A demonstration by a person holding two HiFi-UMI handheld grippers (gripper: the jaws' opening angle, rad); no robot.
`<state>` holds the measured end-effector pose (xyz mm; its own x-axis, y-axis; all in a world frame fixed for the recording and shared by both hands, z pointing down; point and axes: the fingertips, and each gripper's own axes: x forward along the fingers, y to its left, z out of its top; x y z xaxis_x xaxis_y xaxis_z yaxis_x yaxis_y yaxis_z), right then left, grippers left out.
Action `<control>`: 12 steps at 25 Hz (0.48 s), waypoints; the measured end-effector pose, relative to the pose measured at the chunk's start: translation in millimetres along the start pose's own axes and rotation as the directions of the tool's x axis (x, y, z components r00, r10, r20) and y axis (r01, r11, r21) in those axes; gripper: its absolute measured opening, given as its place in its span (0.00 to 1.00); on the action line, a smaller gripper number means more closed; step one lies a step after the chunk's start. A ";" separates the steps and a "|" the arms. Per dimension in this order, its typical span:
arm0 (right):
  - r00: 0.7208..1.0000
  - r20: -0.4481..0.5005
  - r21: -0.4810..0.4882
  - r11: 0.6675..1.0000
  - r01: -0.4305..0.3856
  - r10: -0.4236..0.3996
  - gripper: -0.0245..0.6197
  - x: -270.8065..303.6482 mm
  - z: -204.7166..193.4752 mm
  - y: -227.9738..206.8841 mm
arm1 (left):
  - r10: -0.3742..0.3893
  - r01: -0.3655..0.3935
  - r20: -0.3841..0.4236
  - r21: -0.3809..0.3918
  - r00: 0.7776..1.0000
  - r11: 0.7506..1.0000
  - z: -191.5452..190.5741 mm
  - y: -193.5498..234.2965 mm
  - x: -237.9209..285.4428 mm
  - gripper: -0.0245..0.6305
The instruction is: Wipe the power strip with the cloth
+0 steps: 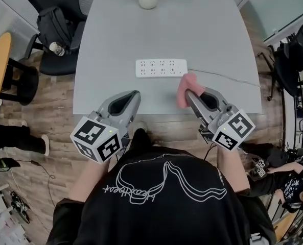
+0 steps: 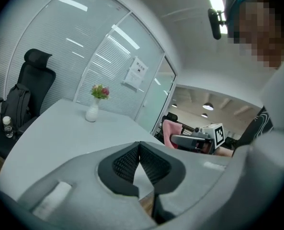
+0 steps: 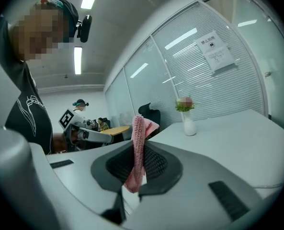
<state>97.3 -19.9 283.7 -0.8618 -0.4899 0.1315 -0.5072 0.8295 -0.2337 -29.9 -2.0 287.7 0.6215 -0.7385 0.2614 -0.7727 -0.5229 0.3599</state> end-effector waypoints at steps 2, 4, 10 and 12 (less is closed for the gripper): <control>0.999 -0.002 0.001 0.999 -0.032 0.032 0.09 -11.5 6.4 13.3 | -0.017 0.016 0.018 0.031 1.000 0.999 7.5 -21.5 -6.9 0.06; 0.998 0.011 0.011 0.998 -0.056 0.056 0.09 -21.3 14.0 24.4 | -0.024 0.023 0.032 0.052 0.999 0.998 14.1 -39.1 -12.9 0.06; 0.996 0.021 -0.015 0.996 -0.091 0.092 0.08 -46.9 22.4 48.1 | -0.021 0.016 0.057 0.089 0.998 0.996 16.7 -76.3 -31.1 0.06; 0.995 0.029 -0.024 0.995 -0.097 0.098 0.08 -53.6 27.3 54.1 | -0.018 0.011 0.071 0.100 0.997 0.995 18.7 -86.6 -36.6 0.06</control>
<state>116.2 43.9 237.7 -0.9067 -0.4141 0.0804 -0.4213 0.8793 -0.2223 11.8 62.3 230.2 0.6248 -0.7571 0.1908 -0.7748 -0.5709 0.2716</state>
